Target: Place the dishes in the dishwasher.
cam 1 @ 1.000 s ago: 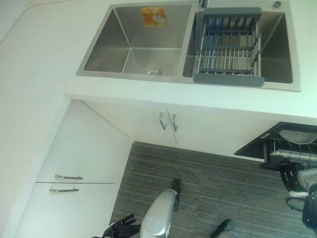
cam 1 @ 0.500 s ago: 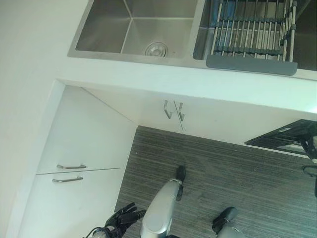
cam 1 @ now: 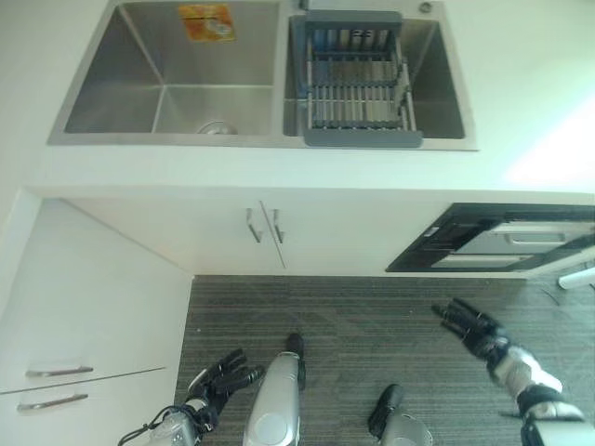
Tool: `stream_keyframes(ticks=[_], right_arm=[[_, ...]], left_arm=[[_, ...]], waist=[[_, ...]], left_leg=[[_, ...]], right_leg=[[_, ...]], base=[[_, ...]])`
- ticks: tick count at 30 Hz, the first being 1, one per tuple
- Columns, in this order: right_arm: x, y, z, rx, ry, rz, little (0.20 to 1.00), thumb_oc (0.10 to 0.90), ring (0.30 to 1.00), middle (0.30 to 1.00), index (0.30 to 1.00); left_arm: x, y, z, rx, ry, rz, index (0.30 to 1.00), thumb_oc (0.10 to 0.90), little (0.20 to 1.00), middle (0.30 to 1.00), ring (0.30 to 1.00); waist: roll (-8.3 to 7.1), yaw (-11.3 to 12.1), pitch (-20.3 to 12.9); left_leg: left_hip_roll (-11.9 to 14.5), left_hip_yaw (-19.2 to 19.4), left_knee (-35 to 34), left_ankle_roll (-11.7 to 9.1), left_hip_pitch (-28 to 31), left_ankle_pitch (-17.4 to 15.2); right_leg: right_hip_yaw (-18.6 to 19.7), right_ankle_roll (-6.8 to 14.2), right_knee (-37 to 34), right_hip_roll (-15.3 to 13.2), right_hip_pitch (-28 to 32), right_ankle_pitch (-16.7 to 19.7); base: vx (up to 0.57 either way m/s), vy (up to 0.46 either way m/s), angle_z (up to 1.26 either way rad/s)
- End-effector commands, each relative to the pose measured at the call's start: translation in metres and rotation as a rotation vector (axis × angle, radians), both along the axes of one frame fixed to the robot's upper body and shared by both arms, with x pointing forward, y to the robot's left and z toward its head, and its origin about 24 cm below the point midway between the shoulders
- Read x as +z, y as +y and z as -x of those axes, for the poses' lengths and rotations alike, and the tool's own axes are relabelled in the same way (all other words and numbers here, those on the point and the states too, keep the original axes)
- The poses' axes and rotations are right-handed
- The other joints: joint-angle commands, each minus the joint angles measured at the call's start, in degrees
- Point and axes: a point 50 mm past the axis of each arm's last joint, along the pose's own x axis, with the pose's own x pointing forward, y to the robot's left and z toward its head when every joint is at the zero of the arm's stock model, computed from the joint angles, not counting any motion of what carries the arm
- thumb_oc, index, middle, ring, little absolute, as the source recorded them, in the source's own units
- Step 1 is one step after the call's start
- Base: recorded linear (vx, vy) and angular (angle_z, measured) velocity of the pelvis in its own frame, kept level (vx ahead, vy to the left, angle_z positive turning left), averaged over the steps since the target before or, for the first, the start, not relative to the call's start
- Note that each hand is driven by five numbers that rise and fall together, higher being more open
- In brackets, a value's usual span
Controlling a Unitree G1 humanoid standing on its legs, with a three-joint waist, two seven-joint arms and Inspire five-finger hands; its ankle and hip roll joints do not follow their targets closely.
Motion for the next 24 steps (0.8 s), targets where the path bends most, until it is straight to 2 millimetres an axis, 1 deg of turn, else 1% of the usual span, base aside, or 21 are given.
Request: stream_keyframes(ticks=[1,2,3,5,6,9,10,11,13,14,15,16,19,21,22,24], right_arm=[[0.081,-0.035,-0.056,0.037,-0.308,0.214,0.900,0.800,0.900,0.900,0.900],[0.067,-0.024,-0.052,0.055,-0.283,0.188,0.900,0.800,0.900,0.900,0.900],[0.056,-0.018,-0.046,0.095,-0.249,0.203,0.900,0.800,0.900,0.900,0.900],[0.022,0.001,-0.023,0.156,-0.154,0.159,0.900,0.800,0.900,0.900,0.900],[-0.009,0.018,0.003,0.179,-0.057,0.102,0.900,0.800,0.900,0.900,0.900],[-0.033,0.034,0.026,0.197,0.034,0.056,0.900,0.800,0.900,0.900,0.900],[-0.038,0.040,0.031,0.214,0.057,0.056,0.900,0.800,0.900,0.900,0.900],[-0.042,0.044,0.035,0.234,0.083,0.057,0.900,0.800,0.900,0.900,0.900],[-0.055,0.060,0.049,0.282,0.150,0.056,0.900,0.800,0.900,0.900,0.900],[-0.058,0.063,0.053,0.287,0.168,0.054,0.900,0.800,0.900,0.900,0.900],[-0.060,0.064,0.056,0.294,0.183,0.054,0.900,0.800,0.900,0.900,0.900],[-0.065,0.065,0.065,0.324,0.235,0.082,0.900,0.800,0.900,0.900,0.900],[-0.071,0.064,0.078,0.349,0.302,0.113,0.900,0.800,0.900,0.900,0.900],[-0.074,0.060,0.087,0.319,0.335,0.110,0.900,0.800,0.900,0.900,0.900],[-0.076,0.056,0.094,0.280,0.351,0.099,0.900,0.800,0.900,0.900,0.900],[-0.078,0.054,0.103,0.266,0.370,0.097,0.900,0.800,0.900,0.900,0.900]], left_arm=[[-0.009,0.011,0.037,-0.027,0.073,-0.042,0.900,0.800,0.900,0.900,0.900],[-0.010,0.010,0.036,-0.028,0.066,-0.045,0.900,0.800,0.900,0.900,0.900],[-0.010,0.009,0.036,-0.022,0.062,-0.046,0.900,0.800,0.900,0.900,0.900],[-0.010,0.003,0.029,-0.001,0.037,-0.029,0.900,0.800,0.900,0.900,0.900],[-0.012,-0.005,0.023,0.026,0.023,-0.009,0.900,0.800,0.900,0.900,0.900],[-0.020,-0.013,0.027,0.047,0.086,0.016,0.900,0.800,0.900,0.900,0.900],[-0.021,-0.015,0.026,0.048,0.089,0.025,0.900,0.800,0.900,0.900,0.900],[-0.022,-0.018,0.025,0.049,0.090,0.043,0.900,0.800,0.900,0.900,0.900],[-0.026,-0.024,0.026,0.017,0.124,0.020,0.900,0.800,0.900,0.900,0.900],[-0.026,-0.026,0.025,0.016,0.124,0.028,0.900,0.800,0.900,0.900,0.900],[-0.027,-0.027,0.025,0.014,0.126,0.036,0.900,0.800,0.900,0.900,0.900],[-0.029,-0.029,0.027,0.009,0.140,0.028,0.900,0.800,0.900,0.900,0.900],[-0.031,-0.029,0.031,-0.007,0.157,0.013,0.900,0.800,0.900,0.900,0.900],[-0.032,-0.028,0.033,-0.004,0.162,0.019,0.900,0.800,0.900,0.900,0.900],[-0.032,-0.026,0.036,-0.012,0.164,0.024,0.900,0.800,0.900,0.900,0.900],[-0.032,-0.025,0.037,-0.042,0.178,0.018,0.900,0.800,0.900,0.900,0.900]], waist=[[2.15,2.7,-2.3],[1.91,2.1,-2.6],[1.69,1.6,-3.1],[1.10,0.4,-4.7],[0.56,-0.2,-6.5],[0.35,-0.8,-8.2],[0.32,-1.0,-8.7],[0.31,-1.2,-9.1],[0.16,-1.8,-10.4],[0.10,-2.0,-10.8],[0.07,-2.2,-11.1],[0.01,-2.5,-11.9],[-0.21,-2.8,-12.8],[-0.41,-2.8,-13.2],[-0.55,-2.8,-13.5],[-0.84,-2.9,-13.7]], left_leg=[[3.5,1.7,-6.2,-4.1,10.0,-6.7],[4.0,2.2,-6.2,-4.3,10.5,-6.7],[4.4,2.6,-6.2,-4.5,10.9,-6.7],[5.0,3.3,-6.2,-4.7,11.9,-6.8],[5.3,3.6,-6.2,-4.9,13.2,-6.9],[5.5,3.6,-6.2,-5.0,14.5,-7.1],[5.5,3.7,-6.2,-5.1,14.9,-7.2],[5.5,4.0,-6.2,-4.6,14.5,-6.3],[5.4,4.0,-6.2,-4.7,15.4,-6.7],[5.3,4.0,-6.2,-4.7,15.7,-6.9],[5.3,4.1,-6.2,-4.7,16.0,-7.1],[5.1,4.2,-6.2,-4.6,16.7,-7.6],[4.5,4.1,-6.2,-4.3,17.4,-8.2],[3.8,3.9,-6.2,-3.9,17.9,-8.7],[3.1,3.6,-6.2,-3.5,18.2,-9.2],[1.9,3.3,-6.2,-2.8,18.3,-9.9]], right_leg=[[0.6,0.2,5.7,0.1,-1.5,-5.3],[0.9,0.2,5.7,0.4,-1.5,-5.6],[1.3,0.1,5.7,0.6,-1.4,-5.9],[2.0,-0.3,5.7,1.1,-0.9,-6.9],[2.0,-0.8,5.7,1.3,0.2,-7.5],[1.8,-1.2,5.7,1.4,1.4,-8.0],[1.8,-1.3,5.7,1.3,1.8,-8.2],[1.1,-2.0,5.7,1.1,1.4,-7.5],[1.2,-2.1,5.7,1.1,2.2,-7.9],[1.3,-2.1,5.7,1.1,2.4,-8.0],[1.3,-2.2,5.7,1.1,2.6,-8.1],[1.4,-2.1,5.7,1.0,3.3,-8.5],[1.5,-2.0,5.7,1.1,4.1,-8.7],[1.4,-1.7,5.7,0.8,4.9,-8.6],[1.4,-1.2,5.7,0.6,5.3,-8.3],[1.4,-0.5,5.7,-0.1,5.7,-6.8]], base=[[-0.10,0.008,-0.51],[-0.09,0.010,-0.34],[-0.10,0.014,-0.16],[-0.04,0.012,-0.07],[0.02,0.005,-0.04],[0.07,0.020,-0.01],[0.00,0.032,-0.01],[0.00,0.038,-0.04],[0.06,0.062,-0.02],[0.09,0.069,0.06],[0.11,0.110,0.07],[0.10,0.120,0.05],[0.08,0.168,0.02],[0.10,0.238,0.01],[0.12,0.298,0.02],[0.11,0.248,0.13]])
